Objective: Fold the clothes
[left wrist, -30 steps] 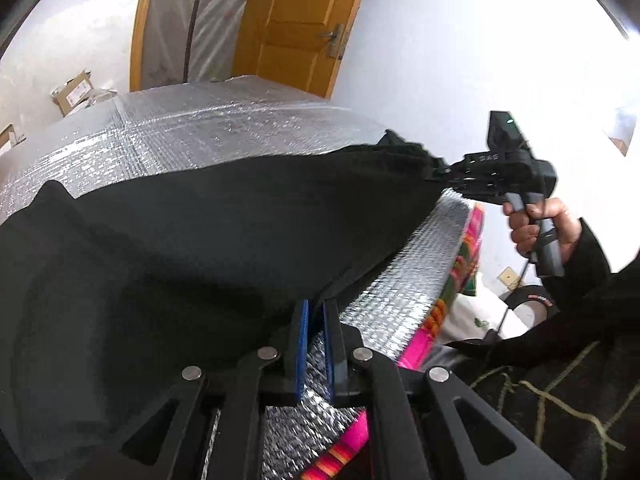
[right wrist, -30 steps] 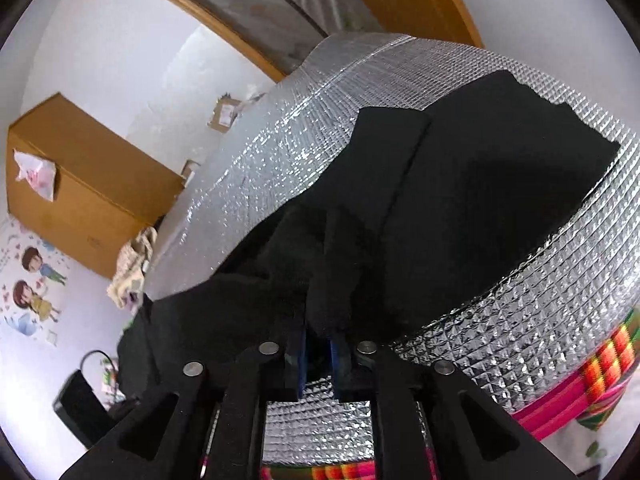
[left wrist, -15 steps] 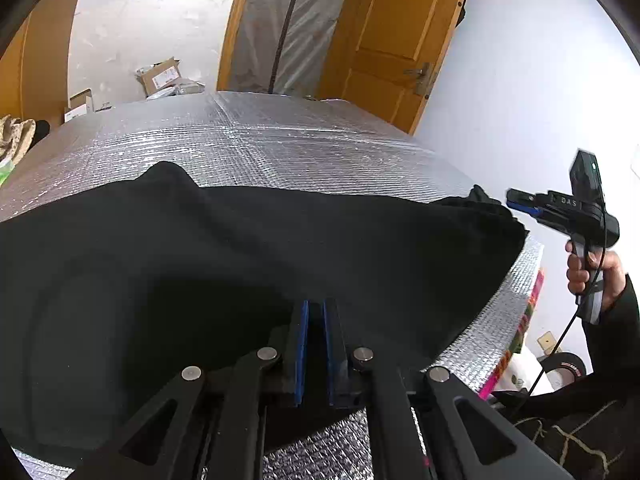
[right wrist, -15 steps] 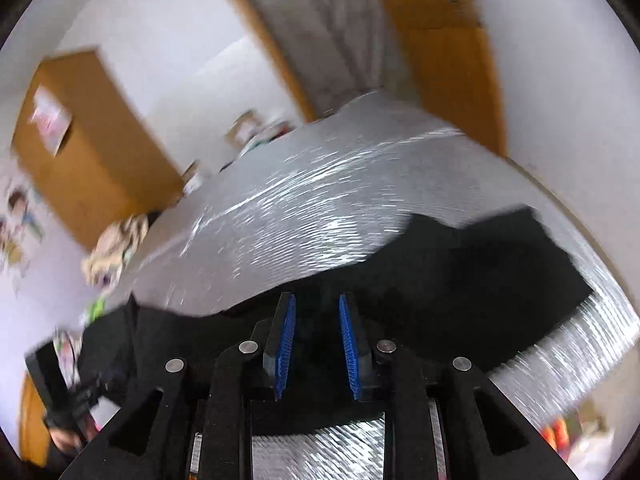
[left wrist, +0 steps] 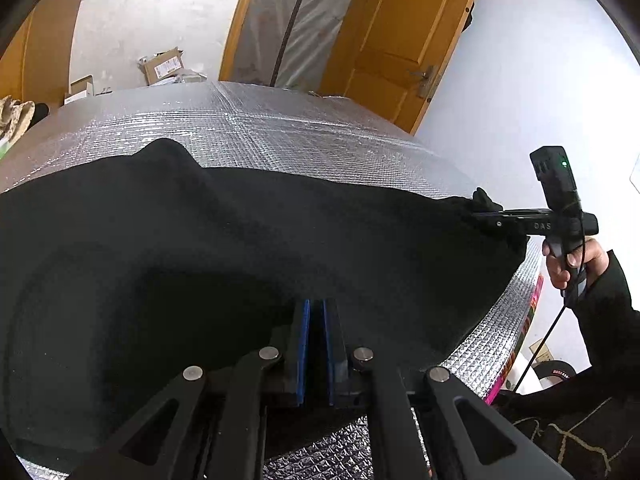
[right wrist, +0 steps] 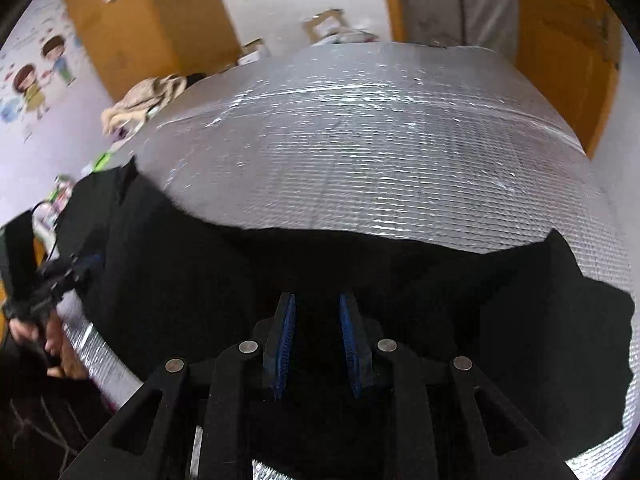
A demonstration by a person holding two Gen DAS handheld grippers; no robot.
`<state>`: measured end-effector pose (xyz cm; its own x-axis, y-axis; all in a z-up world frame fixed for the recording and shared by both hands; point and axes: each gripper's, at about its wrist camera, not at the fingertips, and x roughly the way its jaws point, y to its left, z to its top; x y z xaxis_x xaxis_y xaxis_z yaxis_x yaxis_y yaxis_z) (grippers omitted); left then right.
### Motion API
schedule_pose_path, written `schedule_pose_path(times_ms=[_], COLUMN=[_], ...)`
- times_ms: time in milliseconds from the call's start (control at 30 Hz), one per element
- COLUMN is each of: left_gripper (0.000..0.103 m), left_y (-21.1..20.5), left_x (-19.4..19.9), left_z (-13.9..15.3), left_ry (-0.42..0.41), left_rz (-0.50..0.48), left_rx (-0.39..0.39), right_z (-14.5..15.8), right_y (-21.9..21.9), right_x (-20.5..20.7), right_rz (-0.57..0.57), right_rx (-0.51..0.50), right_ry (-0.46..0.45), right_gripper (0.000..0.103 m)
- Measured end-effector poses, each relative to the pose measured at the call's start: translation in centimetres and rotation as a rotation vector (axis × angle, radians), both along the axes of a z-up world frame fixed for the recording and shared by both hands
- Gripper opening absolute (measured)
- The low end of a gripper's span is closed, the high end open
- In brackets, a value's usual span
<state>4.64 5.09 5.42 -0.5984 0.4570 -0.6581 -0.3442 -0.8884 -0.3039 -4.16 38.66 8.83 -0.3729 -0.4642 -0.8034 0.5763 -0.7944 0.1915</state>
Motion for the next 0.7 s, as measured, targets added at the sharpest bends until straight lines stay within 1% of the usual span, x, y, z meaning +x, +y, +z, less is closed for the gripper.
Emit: schedule_pose_path(times_ms=[133, 267, 367, 467, 567, 633, 667, 700], left_gripper=[0.006, 0.006, 0.006, 0.006, 0.006, 0.006, 0.006, 0.006], left_y=[-0.4, -0.5, -0.6, -0.7, -0.7, -0.8, -0.8, -0.8], left_x=[-0.3, -0.4, -0.3, -0.3, -0.3, -0.3, -0.3, -0.3], left_z=[-0.1, -0.2, -0.3, -0.3, -0.4, -0.4, -0.4, -0.4], left_ry=[-0.004, -0.001, -0.001, -0.001, -0.001, -0.001, -0.001, -0.001], left_rz=[-0.008, -0.009, -0.009, -0.01, -0.01, -0.01, -0.01, -0.01], left_rx=[0.019, 0.024, 0.034, 0.038, 0.042, 0.045, 0.046, 0.047], right_z=[0.1, 0.8, 0.8, 0.3, 0.1, 0.0, 0.0, 0.1], right_y=[-0.4, -1.2, -1.6, -2.1, -2.2, -2.4, -2.5, -2.7], right_x=[0.5, 0.8, 0.9, 1.1, 1.1, 1.2, 1.4, 1.7], right_rz=[0.049, 0.102, 0.144, 0.192, 0.215, 0.225, 0.235, 0.249], right_rx=[0.032, 0.026, 0.018, 0.017, 0.014, 0.022, 0.028, 0.034], right_ry=[0.025, 0.036, 0.027, -0.005, -0.017, -0.007, 0.003, 0.016], right_gripper=[0.025, 0.025, 0.025, 0.025, 0.024, 0.025, 0.02, 0.011])
